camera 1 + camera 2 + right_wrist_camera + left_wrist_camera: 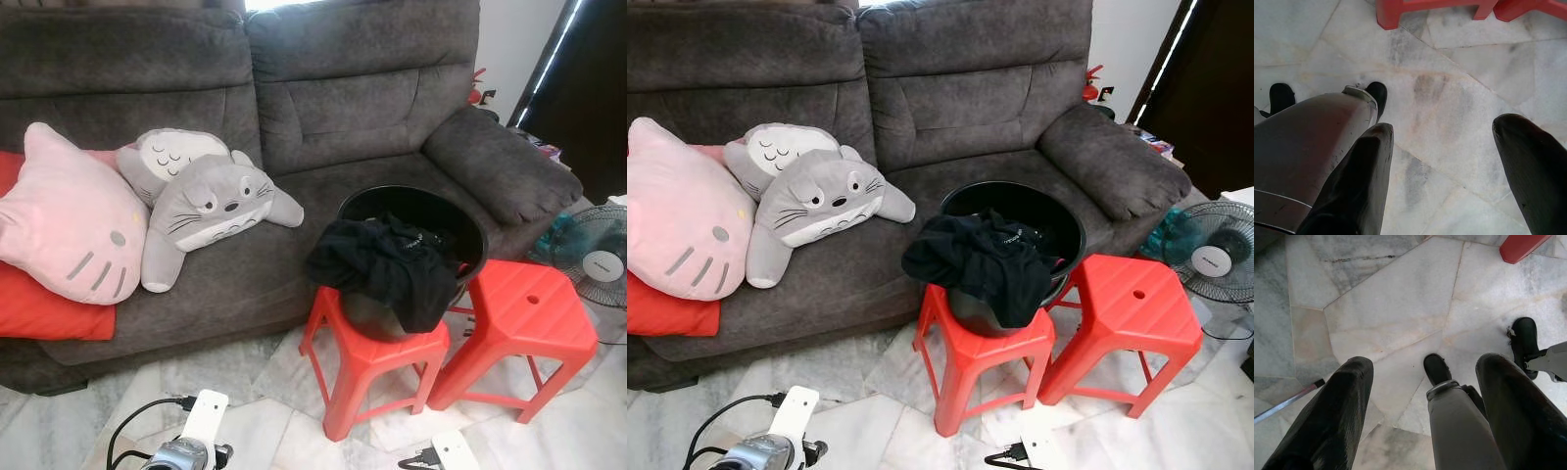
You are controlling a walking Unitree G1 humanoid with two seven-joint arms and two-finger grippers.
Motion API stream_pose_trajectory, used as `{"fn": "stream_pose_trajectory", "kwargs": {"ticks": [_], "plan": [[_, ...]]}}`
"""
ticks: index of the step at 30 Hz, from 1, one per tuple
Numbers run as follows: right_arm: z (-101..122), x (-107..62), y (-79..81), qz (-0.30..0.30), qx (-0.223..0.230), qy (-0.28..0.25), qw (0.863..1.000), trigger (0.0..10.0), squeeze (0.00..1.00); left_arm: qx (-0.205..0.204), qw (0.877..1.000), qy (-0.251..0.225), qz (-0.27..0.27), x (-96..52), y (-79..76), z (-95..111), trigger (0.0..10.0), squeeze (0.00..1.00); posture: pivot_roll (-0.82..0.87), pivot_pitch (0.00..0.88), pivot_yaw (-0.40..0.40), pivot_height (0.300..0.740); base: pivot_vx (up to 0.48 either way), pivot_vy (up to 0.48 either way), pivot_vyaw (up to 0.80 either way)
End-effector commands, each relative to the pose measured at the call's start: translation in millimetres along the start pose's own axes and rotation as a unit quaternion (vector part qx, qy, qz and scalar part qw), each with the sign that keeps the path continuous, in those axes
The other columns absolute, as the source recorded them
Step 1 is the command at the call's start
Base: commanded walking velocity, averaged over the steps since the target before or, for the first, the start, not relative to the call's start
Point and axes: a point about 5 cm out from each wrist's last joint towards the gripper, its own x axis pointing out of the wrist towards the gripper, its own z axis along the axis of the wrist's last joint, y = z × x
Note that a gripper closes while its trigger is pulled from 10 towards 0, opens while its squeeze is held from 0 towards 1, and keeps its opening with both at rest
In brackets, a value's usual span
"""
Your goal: Hang hanger
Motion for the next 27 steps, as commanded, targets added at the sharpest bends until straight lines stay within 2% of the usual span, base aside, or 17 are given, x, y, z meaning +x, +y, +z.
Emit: {"fn": "stream_pose_trajectory", "kwargs": {"ticks": [1, 9, 19, 27], "plan": [[1.9, -0.2, -1.7, -0.002, -0.004, -0.002, 1.000, 10.0, 0.00, 0.011, 1.000, 0.002, -0.002, -0.1, 1.6, 2.0, 10.0, 0.00, -0.08, 0.000, -0.053, 0.740, 0.000, 0.000, 0.00], [0.9, -0.1, -0.9, 0.001, -0.013, 0.000, 1.000, 10.0, 0.00, 0.015, 1.000, 0.004, -0.003, -0.1, 2.1, 0.1, 10.0, 0.00, -0.08, 0.000, -0.056, 0.740, 0.000, -0.120, 0.00], [-0.5, -0.3, -1.4, 0.001, -0.015, 0.002, 1.000, 10.0, 0.00, 0.019, 1.000, 0.005, -0.007, 0.0, 0.8, -0.9, 10.0, 0.00, -0.09, 0.000, -0.060, 0.740, 0.000, -0.243, 0.29], [-0.9, -0.3, -1.4, 0.000, -0.006, 0.001, 1.000, 10.0, 0.00, 0.021, 1.000, 0.005, -0.008, 0.0, 0.7, -0.9, 10.0, 0.00, -0.09, 0.000, -0.060, 0.740, 0.000, -0.266, 0.00]]}}
